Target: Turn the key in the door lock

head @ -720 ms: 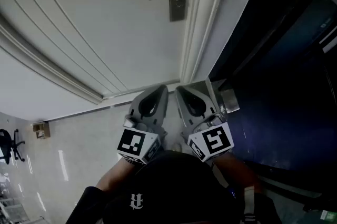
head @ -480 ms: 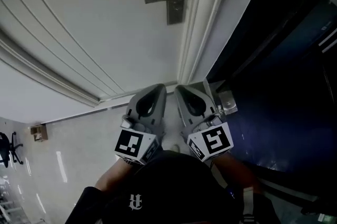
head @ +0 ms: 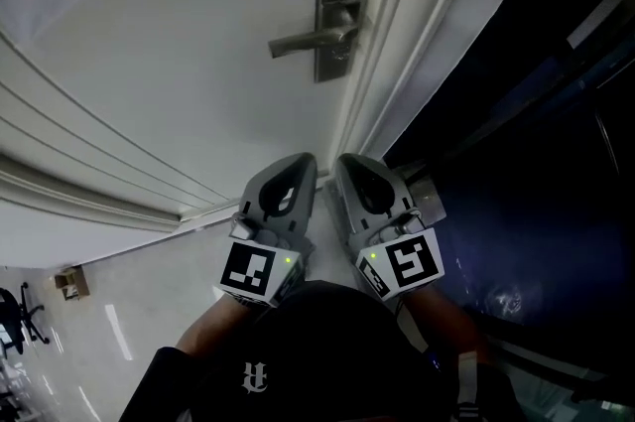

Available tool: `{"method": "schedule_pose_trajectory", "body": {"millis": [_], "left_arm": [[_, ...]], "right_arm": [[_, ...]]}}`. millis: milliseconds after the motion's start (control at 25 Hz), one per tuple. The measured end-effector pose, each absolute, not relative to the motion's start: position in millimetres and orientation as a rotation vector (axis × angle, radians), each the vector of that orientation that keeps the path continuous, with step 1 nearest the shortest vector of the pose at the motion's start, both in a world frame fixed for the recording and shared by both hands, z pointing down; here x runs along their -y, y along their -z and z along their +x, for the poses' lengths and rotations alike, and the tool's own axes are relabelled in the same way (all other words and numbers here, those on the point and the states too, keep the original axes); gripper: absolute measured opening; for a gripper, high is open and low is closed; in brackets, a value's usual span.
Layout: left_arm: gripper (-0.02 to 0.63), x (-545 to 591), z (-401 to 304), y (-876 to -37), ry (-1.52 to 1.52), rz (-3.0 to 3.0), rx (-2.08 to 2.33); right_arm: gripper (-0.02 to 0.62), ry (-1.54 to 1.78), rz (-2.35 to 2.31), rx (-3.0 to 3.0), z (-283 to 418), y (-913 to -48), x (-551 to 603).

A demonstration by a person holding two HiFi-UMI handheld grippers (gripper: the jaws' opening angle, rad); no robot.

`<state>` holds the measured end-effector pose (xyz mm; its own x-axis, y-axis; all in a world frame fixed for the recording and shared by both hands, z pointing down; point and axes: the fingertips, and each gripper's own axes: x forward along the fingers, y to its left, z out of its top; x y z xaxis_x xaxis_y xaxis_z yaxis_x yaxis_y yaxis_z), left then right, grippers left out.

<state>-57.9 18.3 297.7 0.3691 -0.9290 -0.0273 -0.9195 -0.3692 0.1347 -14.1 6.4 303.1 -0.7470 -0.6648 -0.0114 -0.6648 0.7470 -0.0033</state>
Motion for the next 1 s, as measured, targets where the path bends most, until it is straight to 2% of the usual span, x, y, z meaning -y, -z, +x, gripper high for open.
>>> {"method": "schedule_pose_trajectory", "body": {"millis": [240, 440, 560, 720, 1000], "left_arm": [[0.006, 30.1, -83.6, -303.2, 0.121, 2.574, 1.609], [0.006, 56.2, -96.8, -311.5, 0.103, 2.604, 1.531], [0.006, 64.9, -101.0, -314.1, 0.097, 2.602, 1.498], [0.006, 73.4, -105.1, -314.8, 0.07, 2.603, 1.5], [0.006, 88.0, -106.3, -308.8, 0.058, 2.6, 1.569]], "right_arm": [[0.017, -0.226, -1.336, -2.904, -28.2, -299.2, 62.8], [0.025, -0.663, -1.564, -2.945, -35.1, -302.3, 106.3], [0.083, -1.013, -1.605, -2.94, -45.7, -302.9, 124.5], [0.101, -1.38, -1.635, -2.896, -51.9, -306.8, 142.6], [0.103, -1.705, -1.619, -2.817, -56.8, -315.2, 160.7]]}}
